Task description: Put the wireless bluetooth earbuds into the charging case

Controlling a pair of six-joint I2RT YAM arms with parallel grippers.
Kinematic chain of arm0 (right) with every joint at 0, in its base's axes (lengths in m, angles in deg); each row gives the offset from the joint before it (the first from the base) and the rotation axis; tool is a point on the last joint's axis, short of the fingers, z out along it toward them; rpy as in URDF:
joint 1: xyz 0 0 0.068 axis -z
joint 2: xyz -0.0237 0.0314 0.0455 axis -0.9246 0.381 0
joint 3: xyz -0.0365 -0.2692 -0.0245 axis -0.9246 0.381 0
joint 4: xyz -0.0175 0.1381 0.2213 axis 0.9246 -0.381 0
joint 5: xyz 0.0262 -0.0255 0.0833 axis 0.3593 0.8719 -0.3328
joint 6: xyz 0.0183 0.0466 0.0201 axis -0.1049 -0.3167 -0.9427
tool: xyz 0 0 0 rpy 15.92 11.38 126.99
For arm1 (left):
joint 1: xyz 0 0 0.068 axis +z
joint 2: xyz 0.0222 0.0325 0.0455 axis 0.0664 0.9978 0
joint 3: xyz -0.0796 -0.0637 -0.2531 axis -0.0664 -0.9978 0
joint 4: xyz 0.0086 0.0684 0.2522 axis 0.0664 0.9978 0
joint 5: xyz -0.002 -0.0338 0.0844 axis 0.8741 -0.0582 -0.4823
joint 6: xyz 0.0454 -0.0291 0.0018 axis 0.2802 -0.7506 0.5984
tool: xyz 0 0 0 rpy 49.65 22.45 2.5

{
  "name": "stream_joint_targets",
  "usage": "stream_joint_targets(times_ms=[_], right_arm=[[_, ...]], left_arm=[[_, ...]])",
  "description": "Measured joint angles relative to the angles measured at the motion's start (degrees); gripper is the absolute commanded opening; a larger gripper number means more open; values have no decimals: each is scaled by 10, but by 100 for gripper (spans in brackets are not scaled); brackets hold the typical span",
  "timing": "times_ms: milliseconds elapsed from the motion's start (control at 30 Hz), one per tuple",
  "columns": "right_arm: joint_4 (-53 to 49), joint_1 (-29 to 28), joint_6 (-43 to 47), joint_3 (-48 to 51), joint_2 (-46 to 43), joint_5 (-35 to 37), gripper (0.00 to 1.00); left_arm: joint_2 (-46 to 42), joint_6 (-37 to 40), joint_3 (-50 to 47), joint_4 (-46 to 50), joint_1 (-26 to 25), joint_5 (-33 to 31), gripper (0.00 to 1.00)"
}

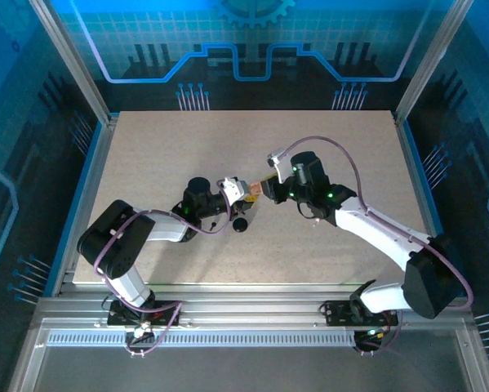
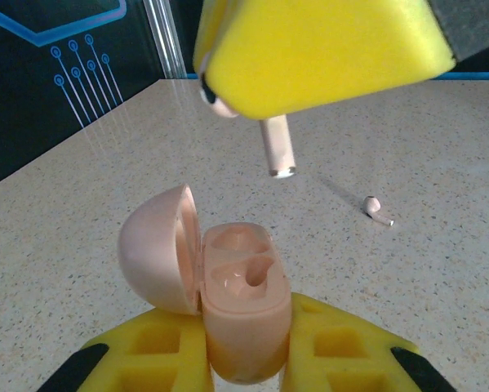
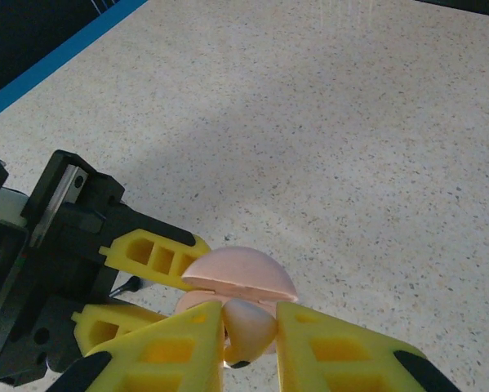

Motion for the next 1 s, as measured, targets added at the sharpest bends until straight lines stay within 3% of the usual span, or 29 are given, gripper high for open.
stream_joint_targets(times_ms=[1000], right_arm=[[4, -7, 22, -14, 42, 14, 22]], left_arm=[[0, -32, 0, -9, 0, -2, 12]])
